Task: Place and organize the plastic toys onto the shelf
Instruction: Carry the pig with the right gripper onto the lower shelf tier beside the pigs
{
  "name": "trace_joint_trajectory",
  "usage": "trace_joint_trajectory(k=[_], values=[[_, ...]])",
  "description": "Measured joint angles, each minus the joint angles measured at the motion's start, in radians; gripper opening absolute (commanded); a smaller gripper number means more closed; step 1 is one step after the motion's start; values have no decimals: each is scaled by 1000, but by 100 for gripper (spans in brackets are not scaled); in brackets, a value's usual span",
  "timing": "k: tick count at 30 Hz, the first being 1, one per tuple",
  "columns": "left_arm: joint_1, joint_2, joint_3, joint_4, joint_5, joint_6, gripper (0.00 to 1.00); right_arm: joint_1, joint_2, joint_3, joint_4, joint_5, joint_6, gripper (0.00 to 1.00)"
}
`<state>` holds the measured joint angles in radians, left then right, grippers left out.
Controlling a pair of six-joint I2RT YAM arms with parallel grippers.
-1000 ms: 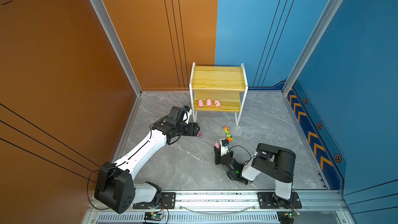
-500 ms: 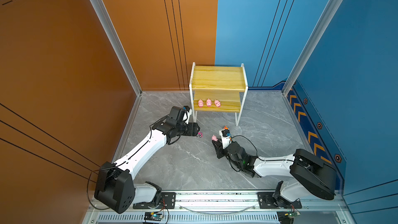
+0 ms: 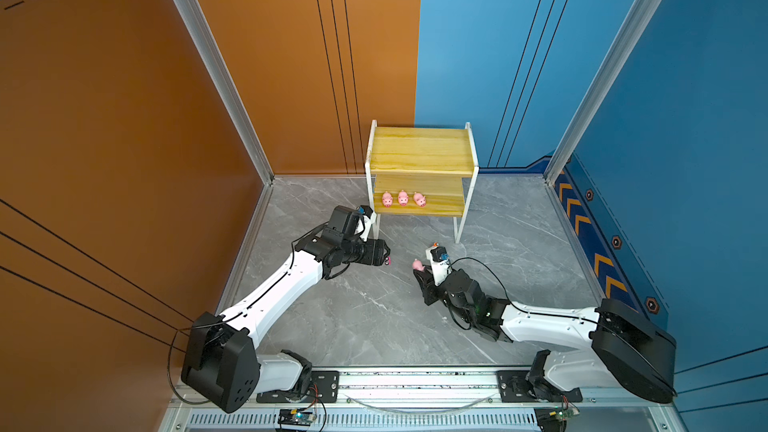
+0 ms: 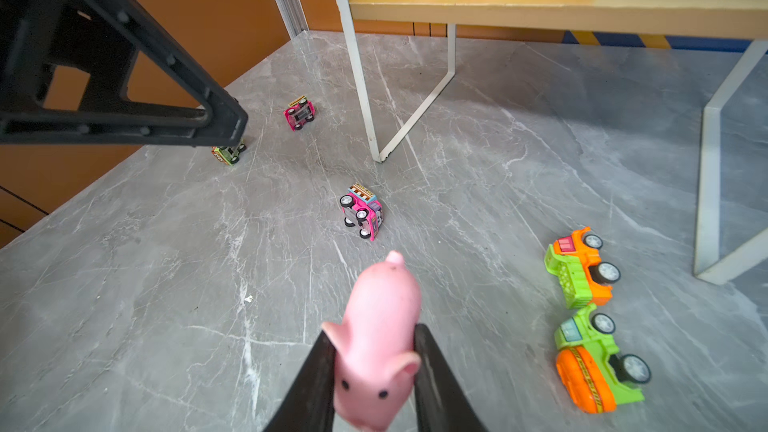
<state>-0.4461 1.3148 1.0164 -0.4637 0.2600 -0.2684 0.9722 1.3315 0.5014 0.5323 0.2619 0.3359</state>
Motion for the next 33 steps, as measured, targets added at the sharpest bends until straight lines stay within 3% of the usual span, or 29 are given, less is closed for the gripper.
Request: trace_joint_trajectory(k=[9, 17, 33], values=[[-16, -47, 0, 0, 8, 18, 78, 0, -69, 16, -98, 40, -11, 31], [-67, -65, -1, 0, 23, 34, 78, -38, -64, 137, -205, 141, -26, 31], [-85, -126, -11, 0, 22, 63, 78, -151, 212, 398, -199, 286, -102, 31]])
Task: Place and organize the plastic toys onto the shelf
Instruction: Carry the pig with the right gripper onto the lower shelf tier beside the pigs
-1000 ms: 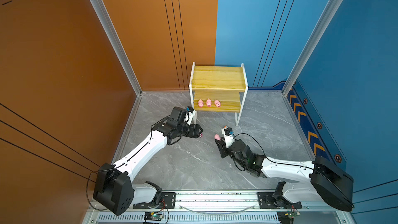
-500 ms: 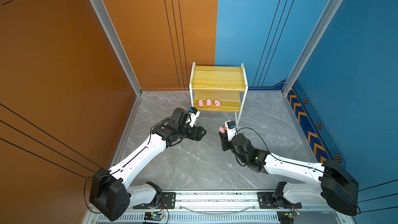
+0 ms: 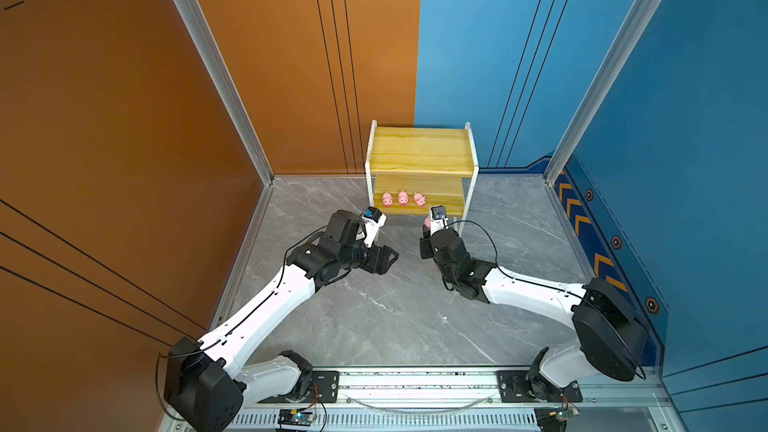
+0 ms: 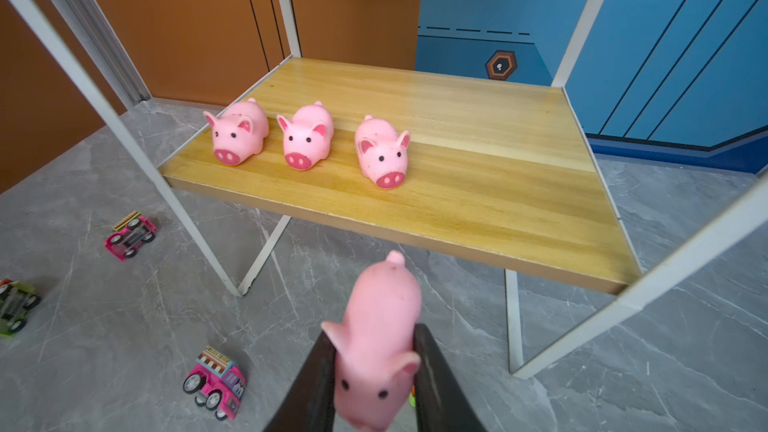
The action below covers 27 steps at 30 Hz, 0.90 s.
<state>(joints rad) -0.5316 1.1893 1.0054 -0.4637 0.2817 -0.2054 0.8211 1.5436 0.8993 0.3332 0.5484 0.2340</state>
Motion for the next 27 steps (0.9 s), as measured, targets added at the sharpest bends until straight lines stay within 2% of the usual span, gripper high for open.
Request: trace_joint_trajectory(k=[27], values=[[0, 0, -3, 0, 0, 0, 78, -124, 156, 114, 89, 1, -54, 31]])
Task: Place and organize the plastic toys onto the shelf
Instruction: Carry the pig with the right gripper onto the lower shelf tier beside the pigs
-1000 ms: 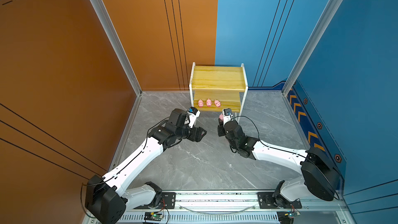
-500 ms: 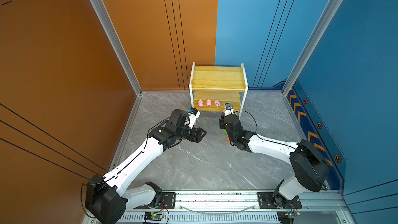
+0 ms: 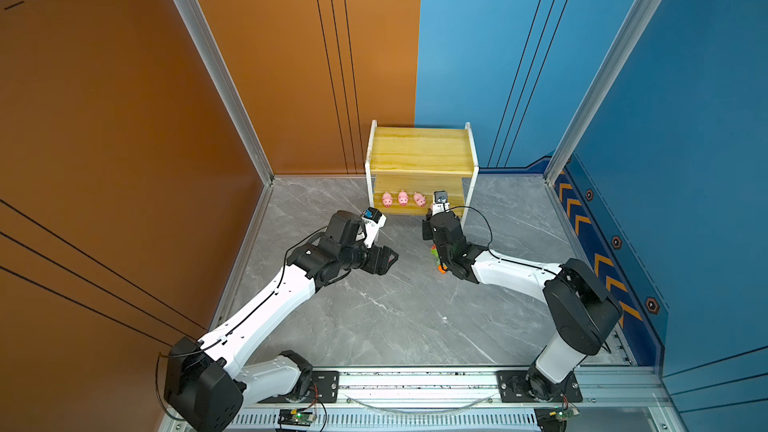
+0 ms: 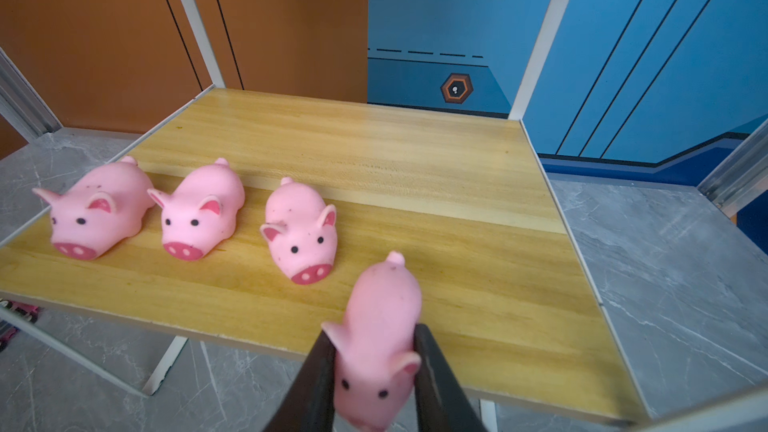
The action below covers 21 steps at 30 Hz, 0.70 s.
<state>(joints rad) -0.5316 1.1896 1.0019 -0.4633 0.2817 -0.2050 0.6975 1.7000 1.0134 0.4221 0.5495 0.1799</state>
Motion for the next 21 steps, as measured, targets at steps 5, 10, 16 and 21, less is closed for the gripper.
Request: trace_joint_trajectory(k=[5, 10, 16, 21], values=[[0, 4, 0, 0, 0, 0, 78, -31, 16, 17, 13, 1, 0, 32], [0, 4, 0, 0, 0, 0, 78, -38, 41, 35, 19, 0, 3, 32], [0, 5, 0, 0, 0, 0, 78, -45, 62, 58, 20, -3, 8, 32], [0, 8, 0, 0, 0, 0, 78, -64, 93, 91, 19, -22, 19, 32]])
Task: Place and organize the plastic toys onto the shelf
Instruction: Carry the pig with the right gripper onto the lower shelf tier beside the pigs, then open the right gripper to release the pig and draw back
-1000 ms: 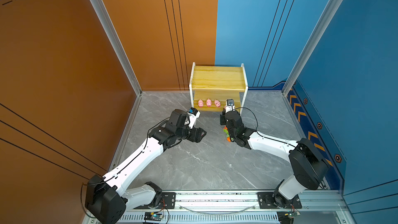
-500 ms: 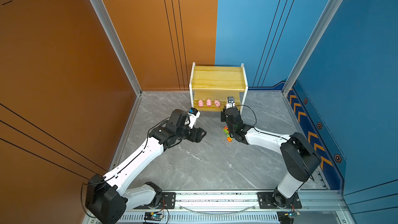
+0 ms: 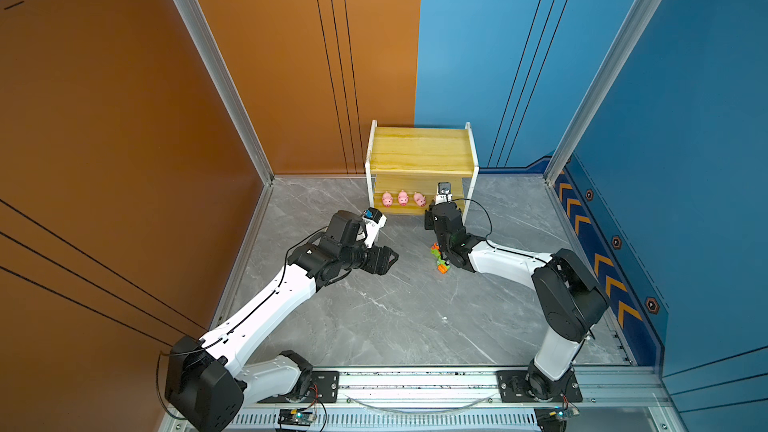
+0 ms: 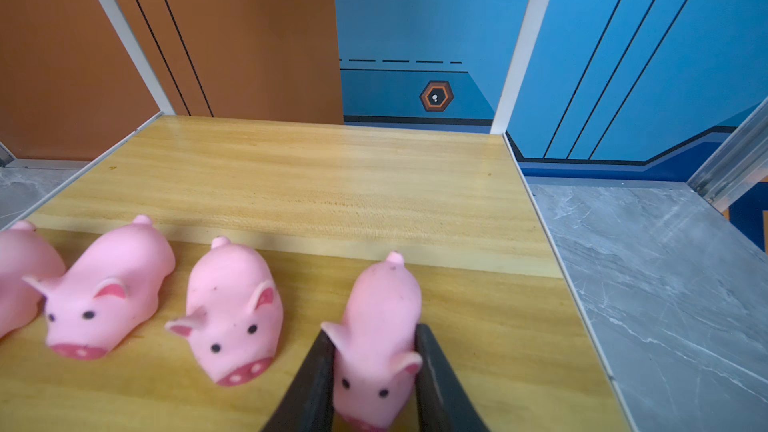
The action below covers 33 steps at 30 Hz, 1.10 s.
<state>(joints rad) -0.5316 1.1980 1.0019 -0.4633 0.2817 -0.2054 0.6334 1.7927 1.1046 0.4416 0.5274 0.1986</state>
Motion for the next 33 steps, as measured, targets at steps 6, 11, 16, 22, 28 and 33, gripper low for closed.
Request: trace_joint_trajectory(k=[6, 11, 16, 22, 28, 33], values=[[0, 3, 0, 0, 0, 0, 78, -18, 21, 24, 0, -21, 16, 37], [0, 7, 0, 0, 0, 0, 78, -23, 22, 26, -1, -33, 28, 49], [0, 8, 0, 0, 0, 0, 79, -22, 22, 27, 0, -35, 34, 59], [0, 8, -1, 0, -1, 0, 79, -16, 12, 27, -5, -34, 34, 62], [0, 8, -1, 0, -1, 0, 79, 1, -37, 25, -13, -33, 33, 65], [0, 8, -1, 0, -1, 0, 79, 24, -99, -13, -25, -32, 34, 67]])
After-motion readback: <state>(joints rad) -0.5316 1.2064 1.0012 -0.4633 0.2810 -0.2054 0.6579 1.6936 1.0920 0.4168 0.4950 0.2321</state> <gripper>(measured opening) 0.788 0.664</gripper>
